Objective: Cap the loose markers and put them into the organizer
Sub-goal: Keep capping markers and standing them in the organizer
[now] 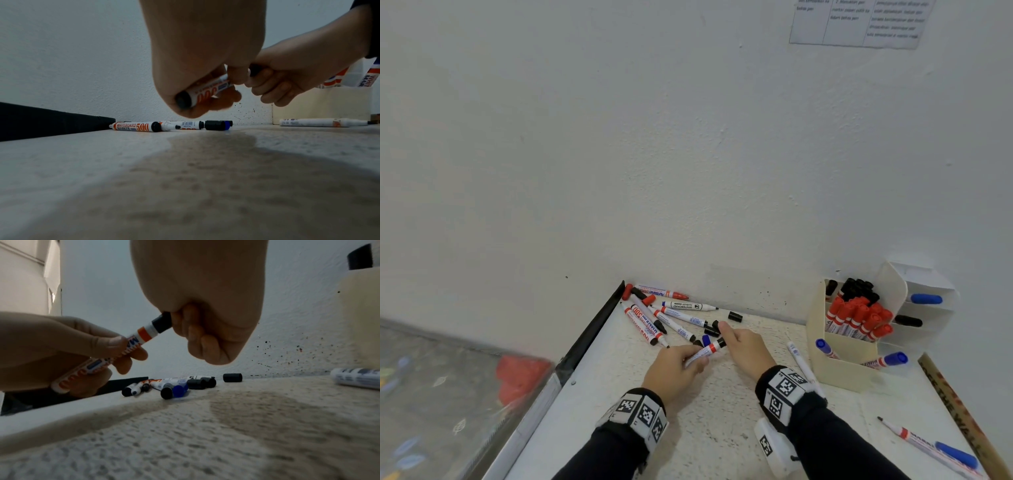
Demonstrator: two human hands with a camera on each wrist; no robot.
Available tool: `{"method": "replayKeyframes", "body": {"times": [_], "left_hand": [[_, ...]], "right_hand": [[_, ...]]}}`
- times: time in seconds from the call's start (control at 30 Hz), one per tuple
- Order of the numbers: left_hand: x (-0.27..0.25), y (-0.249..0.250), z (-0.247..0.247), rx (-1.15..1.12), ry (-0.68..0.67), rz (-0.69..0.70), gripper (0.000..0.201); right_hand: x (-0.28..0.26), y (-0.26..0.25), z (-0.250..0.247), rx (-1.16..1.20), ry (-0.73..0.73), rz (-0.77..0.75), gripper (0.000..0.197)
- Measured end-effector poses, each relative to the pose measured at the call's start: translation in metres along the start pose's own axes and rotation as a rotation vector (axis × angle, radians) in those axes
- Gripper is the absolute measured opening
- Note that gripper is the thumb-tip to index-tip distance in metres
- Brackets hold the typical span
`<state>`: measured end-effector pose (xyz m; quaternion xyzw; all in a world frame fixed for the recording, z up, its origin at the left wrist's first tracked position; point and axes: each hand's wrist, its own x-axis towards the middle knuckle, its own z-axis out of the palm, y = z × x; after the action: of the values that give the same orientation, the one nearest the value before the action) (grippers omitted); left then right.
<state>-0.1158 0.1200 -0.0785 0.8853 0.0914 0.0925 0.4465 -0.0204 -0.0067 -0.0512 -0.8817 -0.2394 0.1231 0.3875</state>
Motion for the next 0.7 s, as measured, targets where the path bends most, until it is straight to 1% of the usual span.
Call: {"method": "replayKeyframes", "body": {"times": [0.07,0.13,0.2,0.23,0.3,0.37,0.43,0.5,0.53,0.57,0.63,0.67,0.7], "left_hand": [[-0.002,0.002,-0.001,-0.068,-0.062,-0.006,0.02],[-0.002,0.003,-0.003,-0.221,-0.138,-0.097,0.024],[-0.003,0.004,-0.005,-0.45,-0.227,-0.205,0.029],[-0.003,0.004,-0.007,-0.533,-0.265,-0.234,0.031],[-0.003,0.003,-0.009,-0.612,-0.314,-0.262,0.033],[-0.002,0.004,-0.009,-0.609,-0.324,-0.253,0.032],[-0.002,0.006,-0.006,-0.559,-0.302,-0.218,0.029],[-0.001,0.011,-0.003,-0.524,-0.265,-0.176,0.026],[-0.001,0.015,0.0,-0.524,-0.256,-0.152,0.029],[0.001,0.02,0.004,-0.504,-0.263,-0.117,0.037],[0.005,0.032,0.017,-0.341,-0.313,-0.066,0.059],[0.007,0.039,0.026,-0.246,-0.335,-0.067,0.066],[0.009,0.049,0.035,-0.17,-0.36,-0.073,0.069]], "right_hand": [[-0.001,-0.002,0.0,0.0,-0.017,-0.004,0.052],[-0.003,-0.003,0.0,0.014,-0.041,-0.035,0.048],[-0.005,-0.001,-0.001,0.062,-0.073,-0.1,0.044],[-0.007,0.0,-0.002,0.08,-0.088,-0.136,0.041],[-0.01,0.003,-0.004,0.061,-0.121,-0.2,0.037],[-0.012,0.003,-0.009,0.019,-0.153,-0.235,0.034],[-0.013,0.002,-0.016,-0.014,-0.182,-0.245,0.031],[-0.015,0.0,-0.028,-0.031,-0.178,-0.248,0.029],[-0.017,-0.002,-0.036,-0.021,-0.158,-0.257,0.028],[-0.019,-0.004,-0.045,-0.009,-0.13,-0.269,0.025],[-0.024,-0.01,-0.066,0.028,-0.049,-0.3,0.017],[-0.025,-0.013,-0.078,0.067,0.009,-0.312,0.013],[-0.026,-0.015,-0.091,0.119,0.085,-0.317,0.011]]}}
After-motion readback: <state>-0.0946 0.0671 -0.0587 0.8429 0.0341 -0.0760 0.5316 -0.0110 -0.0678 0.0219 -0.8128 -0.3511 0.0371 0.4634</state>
